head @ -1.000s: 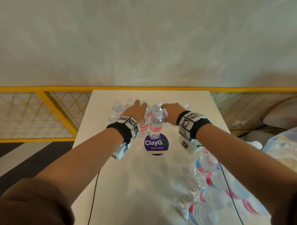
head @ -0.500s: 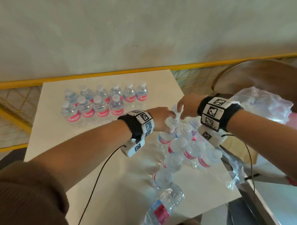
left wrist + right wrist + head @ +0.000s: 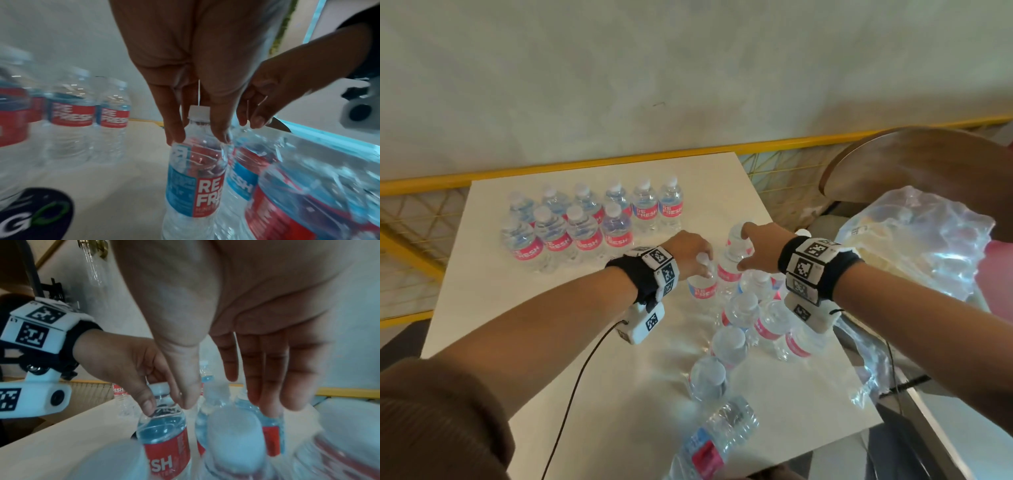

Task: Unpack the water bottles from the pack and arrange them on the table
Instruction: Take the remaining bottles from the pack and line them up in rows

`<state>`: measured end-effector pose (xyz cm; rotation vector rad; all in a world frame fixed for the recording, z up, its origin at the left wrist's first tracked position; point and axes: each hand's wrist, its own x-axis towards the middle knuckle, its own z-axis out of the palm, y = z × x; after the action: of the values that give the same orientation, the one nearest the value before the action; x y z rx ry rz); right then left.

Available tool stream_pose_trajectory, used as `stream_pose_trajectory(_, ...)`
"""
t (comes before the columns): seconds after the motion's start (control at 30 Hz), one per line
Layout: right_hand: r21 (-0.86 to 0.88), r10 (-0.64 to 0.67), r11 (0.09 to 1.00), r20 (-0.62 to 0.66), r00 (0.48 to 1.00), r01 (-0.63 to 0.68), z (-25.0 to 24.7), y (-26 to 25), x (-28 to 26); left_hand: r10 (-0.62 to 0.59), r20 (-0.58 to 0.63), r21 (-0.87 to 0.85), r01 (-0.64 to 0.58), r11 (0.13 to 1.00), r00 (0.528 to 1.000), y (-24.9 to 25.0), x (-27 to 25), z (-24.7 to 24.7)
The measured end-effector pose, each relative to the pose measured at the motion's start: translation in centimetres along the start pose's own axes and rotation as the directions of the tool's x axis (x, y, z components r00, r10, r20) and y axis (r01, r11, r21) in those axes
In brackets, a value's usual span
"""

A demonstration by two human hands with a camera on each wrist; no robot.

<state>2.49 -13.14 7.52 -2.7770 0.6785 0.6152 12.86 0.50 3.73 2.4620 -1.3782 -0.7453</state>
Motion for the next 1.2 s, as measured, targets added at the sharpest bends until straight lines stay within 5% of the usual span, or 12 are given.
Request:
stream_pose_trajectory(0.33,-0.221,-0.050,0.974,0.015,0.999,0.052,-0.4,-3.3,3.7,-0.119,-0.115,0.036,0.124,0.992,0.986,-4.9,-1.0,-3.7)
stream_pose_trajectory(0.97,-0.093,-0.232,0.970,-0.106,0.967,0.223,-1.5,-9.6,12.2,-0.173,-0.107,0.214,0.192,0.958,0.979,-9.5,2.2,-6.5)
stream_pose_trajectory(1.2,-0.146,-0.176,0.975,-0.052,0.983,0.166,-1.6,-9.6,13.9,-0.167,-0.079,0.259,0.182,0.949,0.983,-9.2,3.0,-6.6)
